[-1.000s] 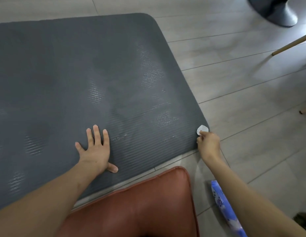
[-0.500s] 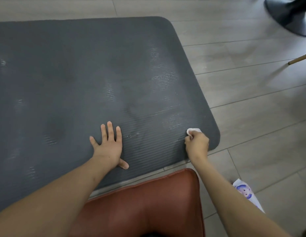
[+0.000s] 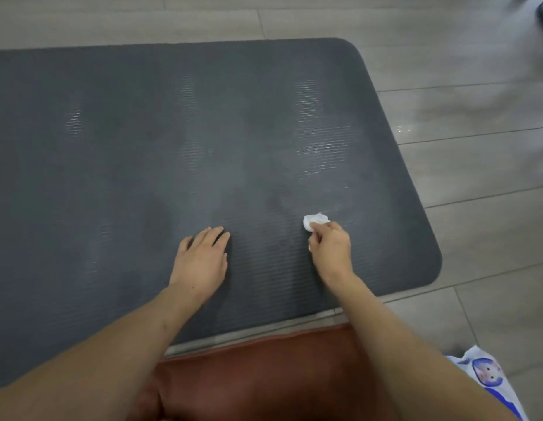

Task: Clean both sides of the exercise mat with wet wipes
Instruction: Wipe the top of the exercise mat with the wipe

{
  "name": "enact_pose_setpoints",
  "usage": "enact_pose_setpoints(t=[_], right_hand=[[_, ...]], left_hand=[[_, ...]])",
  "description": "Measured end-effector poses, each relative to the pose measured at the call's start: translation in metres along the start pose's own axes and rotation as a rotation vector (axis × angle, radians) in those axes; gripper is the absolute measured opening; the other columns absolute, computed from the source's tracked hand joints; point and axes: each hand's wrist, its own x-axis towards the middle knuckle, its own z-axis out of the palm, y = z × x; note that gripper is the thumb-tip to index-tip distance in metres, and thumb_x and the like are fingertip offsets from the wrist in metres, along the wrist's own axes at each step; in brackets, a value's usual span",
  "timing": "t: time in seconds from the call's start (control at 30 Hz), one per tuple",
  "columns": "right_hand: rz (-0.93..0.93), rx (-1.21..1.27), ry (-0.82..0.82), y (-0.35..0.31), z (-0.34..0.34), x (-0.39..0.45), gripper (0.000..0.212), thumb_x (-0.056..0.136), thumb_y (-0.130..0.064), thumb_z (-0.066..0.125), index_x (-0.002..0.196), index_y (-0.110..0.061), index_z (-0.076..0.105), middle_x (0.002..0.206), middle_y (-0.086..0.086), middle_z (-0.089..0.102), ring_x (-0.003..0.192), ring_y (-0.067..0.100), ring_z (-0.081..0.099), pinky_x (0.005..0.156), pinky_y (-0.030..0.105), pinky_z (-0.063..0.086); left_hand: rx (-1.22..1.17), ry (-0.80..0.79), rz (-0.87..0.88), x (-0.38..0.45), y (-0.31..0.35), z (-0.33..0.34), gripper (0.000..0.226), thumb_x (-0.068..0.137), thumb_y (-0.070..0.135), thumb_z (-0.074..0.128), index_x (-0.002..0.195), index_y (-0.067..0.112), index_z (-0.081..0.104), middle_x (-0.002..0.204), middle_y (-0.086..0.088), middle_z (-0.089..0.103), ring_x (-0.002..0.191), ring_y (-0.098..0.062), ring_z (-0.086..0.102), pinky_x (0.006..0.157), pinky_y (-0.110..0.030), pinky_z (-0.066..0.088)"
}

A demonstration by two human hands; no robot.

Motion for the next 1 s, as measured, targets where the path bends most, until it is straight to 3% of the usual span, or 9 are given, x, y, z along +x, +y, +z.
enact_pose_setpoints(t=[0.1,0.17,0.23,0.3,0.43,0.53,0.8,0.9,1.0], right_hand=[[-0.136,0.027,-0.043,-0.023,0.026,-0.030,0.030,0.080,0.001,0.064,0.103,-0.015,0.075,0.100,0.004,0.066,0.089,0.023,0.064,0.084,0.032,0.054],[-0.332,0.063,-0.208,-0.033,0.030,-0.057,0.031,0.077,0.001,0.066,0.102,-0.016,0.075,0.095,0.005,0.067,0.085,0.023,0.066,0.080,0.032,0.056],[-0.501,0.058,-0.448,-0.038,0.025,-0.069,0.030,0.080,-0.002,0.064,0.104,-0.017,0.075,0.097,0.005,0.066,0.089,0.021,0.065,0.087,0.028,0.054],[-0.541,0.040,-0.556,-0.040,0.018,-0.067,0.026,0.085,-0.005,0.062,0.105,-0.015,0.075,0.096,0.002,0.064,0.087,0.016,0.064,0.088,0.024,0.052],[-0.298,0.180,-0.271,-0.053,0.013,-0.030,0.025,0.088,0.000,0.064,0.107,-0.012,0.075,0.090,-0.008,0.057,0.074,0.002,0.058,0.075,0.019,0.050],[-0.179,0.261,-0.155,-0.090,0.017,0.019,0.027,0.089,0.005,0.064,0.107,-0.012,0.075,0.087,-0.004,0.057,0.069,0.010,0.061,0.069,0.019,0.051],[-0.195,0.327,0.056,-0.182,0.070,0.172,0.024,0.090,0.002,0.061,0.105,-0.010,0.075,0.088,0.001,0.057,0.076,0.005,0.055,0.073,0.008,0.041],[-0.184,0.315,0.109,-0.205,0.094,0.213,0.022,0.091,-0.002,0.058,0.107,-0.009,0.072,0.093,0.002,0.058,0.078,0.007,0.052,0.075,0.013,0.042],[-0.155,0.345,0.184,-0.229,0.121,0.241,0.020,0.092,-0.002,0.057,0.106,-0.009,0.069,0.095,0.001,0.057,0.077,0.007,0.049,0.074,0.003,0.034]], left_hand=[[-0.029,0.048,0.016,0.001,-0.004,0.005,0.050,0.107,0.026,0.042,0.157,0.024,0.040,0.166,0.006,0.034,0.153,-0.016,0.030,0.122,-0.041,0.026],[-0.066,0.089,0.003,0.001,-0.006,0.006,0.048,0.103,0.021,0.051,0.150,0.022,0.051,0.158,0.004,0.046,0.147,-0.018,0.041,0.118,-0.041,0.033],[-0.085,0.140,0.003,0.004,-0.008,0.007,0.045,0.097,0.017,0.060,0.142,0.020,0.060,0.146,0.003,0.058,0.136,-0.019,0.052,0.110,-0.042,0.039],[-0.111,0.185,-0.010,0.010,-0.011,0.003,0.043,0.090,0.013,0.067,0.133,0.019,0.067,0.132,0.002,0.065,0.123,-0.021,0.060,0.102,-0.043,0.044],[-0.141,0.253,-0.055,0.032,-0.021,-0.012,0.040,0.085,0.012,0.071,0.124,0.019,0.070,0.118,0.002,0.066,0.111,-0.023,0.063,0.091,-0.043,0.048],[-0.162,0.306,-0.089,0.059,-0.034,-0.027,0.039,0.086,0.011,0.070,0.123,0.019,0.070,0.117,0.002,0.065,0.108,-0.024,0.062,0.088,-0.043,0.048],[-0.189,0.428,-0.205,0.156,-0.093,-0.072,0.034,0.093,0.014,0.062,0.126,0.019,0.067,0.122,-0.001,0.063,0.111,-0.026,0.058,0.091,-0.043,0.044],[-0.238,0.488,-0.284,0.190,-0.117,-0.081,0.031,0.096,0.015,0.058,0.125,0.019,0.066,0.123,-0.003,0.062,0.114,-0.028,0.057,0.093,-0.044,0.043],[-0.284,0.541,-0.328,0.222,-0.145,-0.086,0.031,0.097,0.014,0.056,0.127,0.018,0.065,0.126,-0.005,0.062,0.120,-0.030,0.056,0.099,-0.046,0.042]])
